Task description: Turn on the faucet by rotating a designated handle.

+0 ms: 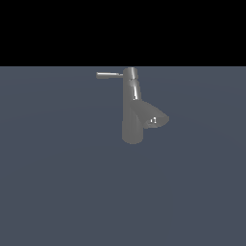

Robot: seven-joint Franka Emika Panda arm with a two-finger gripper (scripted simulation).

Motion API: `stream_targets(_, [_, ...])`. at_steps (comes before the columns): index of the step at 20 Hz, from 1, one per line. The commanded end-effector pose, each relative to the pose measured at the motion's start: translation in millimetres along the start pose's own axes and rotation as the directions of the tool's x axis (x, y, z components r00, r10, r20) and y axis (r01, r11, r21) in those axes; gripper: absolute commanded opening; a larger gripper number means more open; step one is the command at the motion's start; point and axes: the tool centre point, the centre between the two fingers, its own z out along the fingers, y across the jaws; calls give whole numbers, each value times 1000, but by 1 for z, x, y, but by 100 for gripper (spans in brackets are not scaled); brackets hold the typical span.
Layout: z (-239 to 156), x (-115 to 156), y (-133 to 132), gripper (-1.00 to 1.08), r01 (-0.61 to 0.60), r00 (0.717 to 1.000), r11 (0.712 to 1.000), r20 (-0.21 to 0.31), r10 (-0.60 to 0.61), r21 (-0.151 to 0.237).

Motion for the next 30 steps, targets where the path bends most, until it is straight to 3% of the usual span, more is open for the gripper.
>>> stream_targets(1, [0, 0, 0, -100, 0, 1000, 1000, 0, 0, 0])
stream_targets(9, [-14, 5, -6, -100, 1, 999, 1000, -45, -1, 11])
stream_targets(17, [-14, 7, -6, -100, -8, 999, 1000, -44, 8, 8])
stream_targets(30, [-10, 46, -7, -100, -152, 988, 988, -30, 151, -37])
